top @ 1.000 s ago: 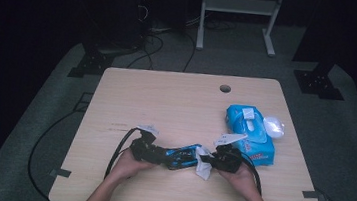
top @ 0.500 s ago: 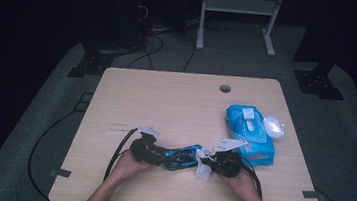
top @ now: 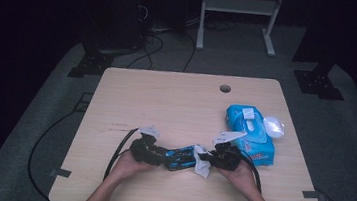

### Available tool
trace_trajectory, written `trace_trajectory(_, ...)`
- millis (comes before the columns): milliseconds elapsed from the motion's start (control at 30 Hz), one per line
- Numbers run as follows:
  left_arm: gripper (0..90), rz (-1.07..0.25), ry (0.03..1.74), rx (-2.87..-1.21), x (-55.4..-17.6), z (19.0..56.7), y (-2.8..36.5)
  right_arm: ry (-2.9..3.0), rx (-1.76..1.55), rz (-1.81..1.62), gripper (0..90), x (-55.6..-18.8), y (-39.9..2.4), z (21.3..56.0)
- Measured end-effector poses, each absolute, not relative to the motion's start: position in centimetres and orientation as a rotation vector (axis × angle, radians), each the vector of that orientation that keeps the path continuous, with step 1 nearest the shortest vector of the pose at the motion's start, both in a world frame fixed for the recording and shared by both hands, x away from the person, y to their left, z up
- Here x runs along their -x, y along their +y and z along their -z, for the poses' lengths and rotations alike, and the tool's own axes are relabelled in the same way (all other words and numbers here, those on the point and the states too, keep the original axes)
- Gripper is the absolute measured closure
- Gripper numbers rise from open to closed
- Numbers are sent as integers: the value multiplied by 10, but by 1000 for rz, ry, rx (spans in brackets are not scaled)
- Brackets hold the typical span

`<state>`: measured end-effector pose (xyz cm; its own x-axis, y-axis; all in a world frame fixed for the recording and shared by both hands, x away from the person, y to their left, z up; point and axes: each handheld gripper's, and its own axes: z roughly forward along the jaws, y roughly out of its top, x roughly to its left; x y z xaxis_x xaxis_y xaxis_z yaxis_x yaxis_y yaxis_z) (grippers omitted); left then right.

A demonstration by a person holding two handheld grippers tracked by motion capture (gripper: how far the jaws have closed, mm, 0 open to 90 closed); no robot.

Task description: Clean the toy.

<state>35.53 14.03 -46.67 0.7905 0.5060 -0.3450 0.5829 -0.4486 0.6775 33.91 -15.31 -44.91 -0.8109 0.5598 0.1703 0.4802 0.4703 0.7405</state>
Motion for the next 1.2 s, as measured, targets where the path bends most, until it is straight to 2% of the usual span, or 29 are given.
trace_trajectory(67,398,137,822,-2147,-356,466,142,2649,-909,-1226,857,-338,-146,454)
trace_trajectory(100,329,186,834,-2135,-356,466,144,2626,-904,-1241,857,-336,-146,456)
trace_trajectory(167,297,231,849,-2134,-355,467,143,2621,-903,-1239,858,-334,-146,456)
trace_trajectory(400,304,219,876,-2145,-354,468,138,2580,-896,-1260,859,-328,-147,459)
trace_trajectory(733,313,148,825,-2164,-350,465,136,2564,-888,-1278,859,-325,-149,461)
trace_trajectory(1200,313,-119,651,-2222,-325,458,125,2569,-888,-1295,860,-315,-155,460)
